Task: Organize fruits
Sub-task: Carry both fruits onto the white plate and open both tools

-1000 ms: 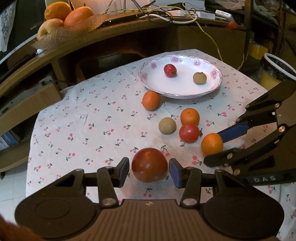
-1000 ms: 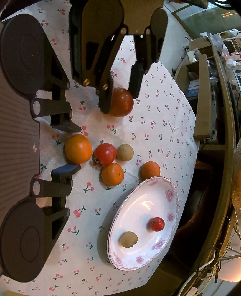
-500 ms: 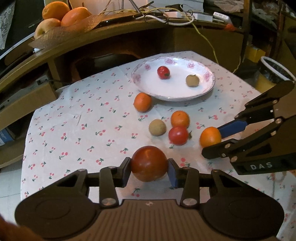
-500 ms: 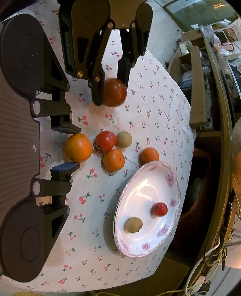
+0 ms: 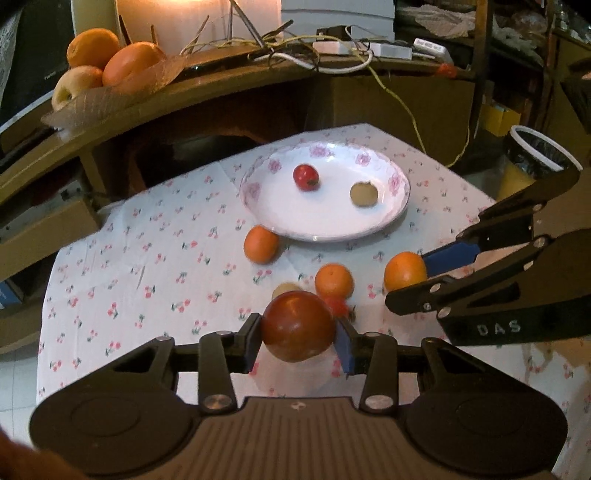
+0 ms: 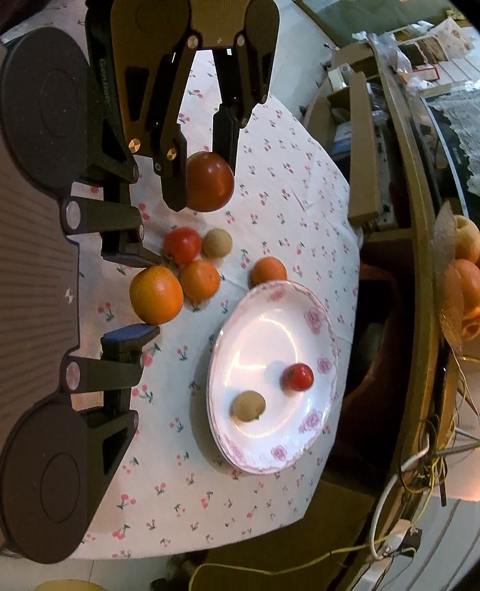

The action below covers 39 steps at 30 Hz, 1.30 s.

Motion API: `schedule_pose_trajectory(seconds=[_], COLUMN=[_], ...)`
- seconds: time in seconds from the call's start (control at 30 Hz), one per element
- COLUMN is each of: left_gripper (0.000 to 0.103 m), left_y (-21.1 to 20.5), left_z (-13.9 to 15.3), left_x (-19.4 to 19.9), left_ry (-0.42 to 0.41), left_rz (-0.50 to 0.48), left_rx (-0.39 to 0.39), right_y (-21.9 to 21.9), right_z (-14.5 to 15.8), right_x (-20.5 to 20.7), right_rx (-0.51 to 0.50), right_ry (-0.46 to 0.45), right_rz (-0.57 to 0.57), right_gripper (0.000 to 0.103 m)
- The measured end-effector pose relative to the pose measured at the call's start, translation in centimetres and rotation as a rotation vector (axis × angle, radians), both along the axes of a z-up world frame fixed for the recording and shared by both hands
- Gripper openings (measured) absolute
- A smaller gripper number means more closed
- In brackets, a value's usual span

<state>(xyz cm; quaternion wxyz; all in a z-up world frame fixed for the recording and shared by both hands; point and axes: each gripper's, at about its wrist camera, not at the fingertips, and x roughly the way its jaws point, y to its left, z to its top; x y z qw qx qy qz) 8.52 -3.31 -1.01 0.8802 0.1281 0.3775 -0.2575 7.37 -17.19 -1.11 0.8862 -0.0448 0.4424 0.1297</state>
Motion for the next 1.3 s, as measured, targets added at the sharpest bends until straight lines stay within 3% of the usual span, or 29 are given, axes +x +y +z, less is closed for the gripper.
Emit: schedule_pose_trajectory(seconds=[0.57, 1.3], left_gripper=[0.046, 0.046], left_y=[-3.7, -6.1], left_z=[1.4, -0.9], left_x=[4.6, 9.7], left_ry=[-0.05, -0.017], left_rz=[0.042, 0.076], left_rx=[-0.024, -0.013], right_y=[-3.3, -5.6], right_z=[1.4, -1.0], right_x=[3.4, 8.7], right_rx=[0.031, 0.021], right_ry=[-0.082, -0.069], right_rz=[-0.142, -0.22], right_gripper=[0.034, 0.034])
